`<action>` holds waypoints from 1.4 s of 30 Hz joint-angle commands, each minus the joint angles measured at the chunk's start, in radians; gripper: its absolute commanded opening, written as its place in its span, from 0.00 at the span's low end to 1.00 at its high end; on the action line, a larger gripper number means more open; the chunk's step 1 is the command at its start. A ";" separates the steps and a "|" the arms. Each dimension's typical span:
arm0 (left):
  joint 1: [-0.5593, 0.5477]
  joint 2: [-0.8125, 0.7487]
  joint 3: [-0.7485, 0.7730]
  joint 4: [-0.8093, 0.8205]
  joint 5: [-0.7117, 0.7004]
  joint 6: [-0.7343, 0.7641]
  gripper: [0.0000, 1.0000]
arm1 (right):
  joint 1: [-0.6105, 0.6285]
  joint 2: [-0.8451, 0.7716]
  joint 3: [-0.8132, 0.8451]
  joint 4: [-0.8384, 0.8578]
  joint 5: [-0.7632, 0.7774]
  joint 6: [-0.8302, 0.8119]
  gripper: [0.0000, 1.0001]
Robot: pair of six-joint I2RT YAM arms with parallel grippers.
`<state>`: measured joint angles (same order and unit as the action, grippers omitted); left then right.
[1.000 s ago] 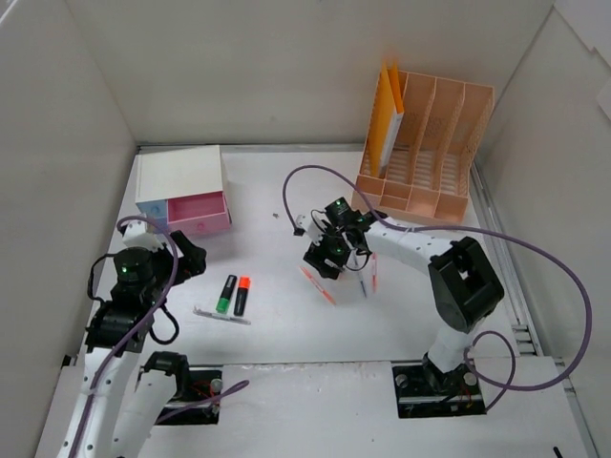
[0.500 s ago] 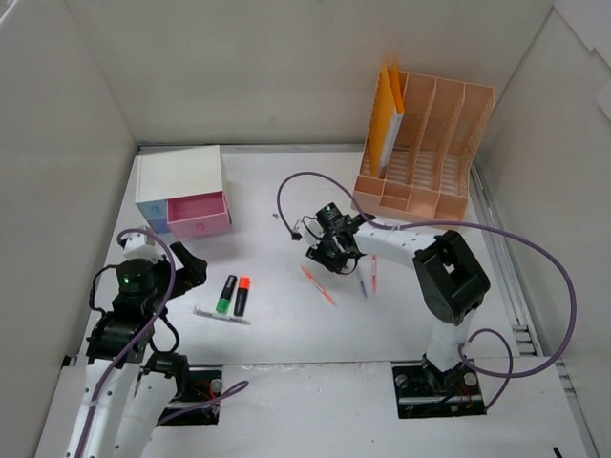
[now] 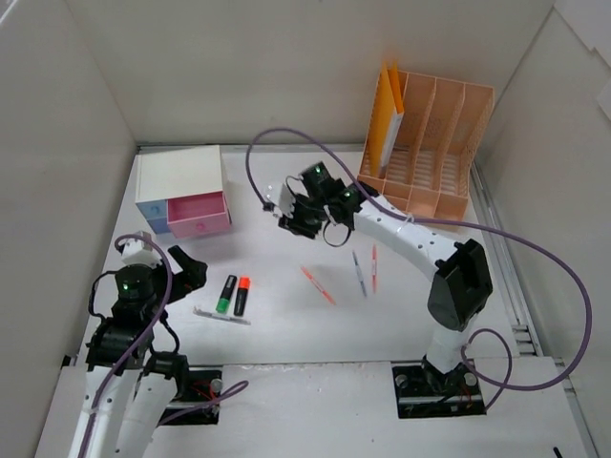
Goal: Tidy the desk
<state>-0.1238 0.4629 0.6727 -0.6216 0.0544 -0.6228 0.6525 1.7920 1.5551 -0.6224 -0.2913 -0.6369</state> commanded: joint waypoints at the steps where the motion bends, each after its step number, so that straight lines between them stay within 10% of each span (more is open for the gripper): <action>1: -0.004 -0.021 -0.010 0.028 -0.013 -0.047 0.86 | 0.079 -0.015 0.201 0.038 -0.167 -0.034 0.05; 11: -0.004 -0.156 -0.051 -0.024 -0.042 -0.114 0.86 | 0.236 0.449 0.939 0.185 -0.085 0.292 0.06; 42: -0.004 -0.161 -0.041 -0.032 -0.021 -0.109 0.86 | 0.242 0.477 0.666 0.825 0.115 0.315 0.00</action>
<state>-0.1238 0.2798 0.6067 -0.6926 0.0292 -0.7296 0.9039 2.3066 2.1666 0.0326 -0.2180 -0.3054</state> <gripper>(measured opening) 0.859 0.343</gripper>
